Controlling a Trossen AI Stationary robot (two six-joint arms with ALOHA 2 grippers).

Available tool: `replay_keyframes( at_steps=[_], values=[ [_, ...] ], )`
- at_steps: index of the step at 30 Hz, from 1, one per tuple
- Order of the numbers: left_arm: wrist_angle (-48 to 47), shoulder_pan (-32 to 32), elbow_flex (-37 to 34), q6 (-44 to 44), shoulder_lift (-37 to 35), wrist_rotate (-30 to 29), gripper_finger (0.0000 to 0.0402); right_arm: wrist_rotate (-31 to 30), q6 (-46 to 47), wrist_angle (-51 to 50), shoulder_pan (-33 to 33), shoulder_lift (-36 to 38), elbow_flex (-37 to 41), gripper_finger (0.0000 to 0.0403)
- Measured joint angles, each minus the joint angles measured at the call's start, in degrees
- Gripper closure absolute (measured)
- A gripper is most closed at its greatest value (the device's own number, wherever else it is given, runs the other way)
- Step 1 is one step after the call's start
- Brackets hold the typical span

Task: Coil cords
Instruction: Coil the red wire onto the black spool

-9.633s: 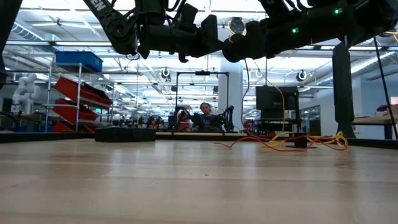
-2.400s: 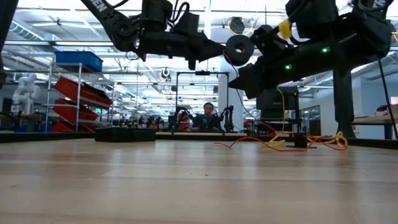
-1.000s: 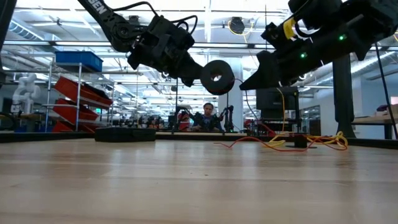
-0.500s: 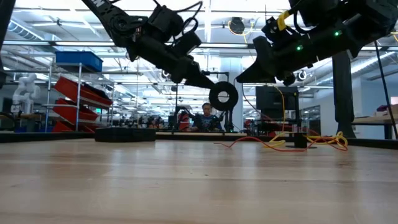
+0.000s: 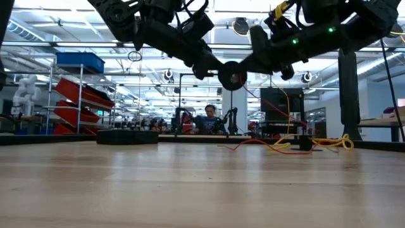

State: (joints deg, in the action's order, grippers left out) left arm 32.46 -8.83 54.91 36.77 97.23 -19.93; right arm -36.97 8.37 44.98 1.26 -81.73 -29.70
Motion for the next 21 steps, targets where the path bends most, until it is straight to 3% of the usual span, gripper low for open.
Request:
replay_keyframes(
  at_steps=[10,16,21],
  values=[
    [9.42,1.47,-0.08,-0.89,4.07,-6.23,0.0401,-0.11,-4.62,-1.89,-0.15,-6.82,-8.14,0.0403],
    [12.68,1.12,-0.08,-7.32,4.11,-7.38,0.0401,-8.52,-8.46,-0.72,0.1,-9.86,-8.59,0.0403],
    [13.23,-0.38,-0.08,-16.83,4.11,-4.68,0.0401,-11.4,-17.54,6.95,0.6,-12.71,-8.58,0.0403]
  ],
)
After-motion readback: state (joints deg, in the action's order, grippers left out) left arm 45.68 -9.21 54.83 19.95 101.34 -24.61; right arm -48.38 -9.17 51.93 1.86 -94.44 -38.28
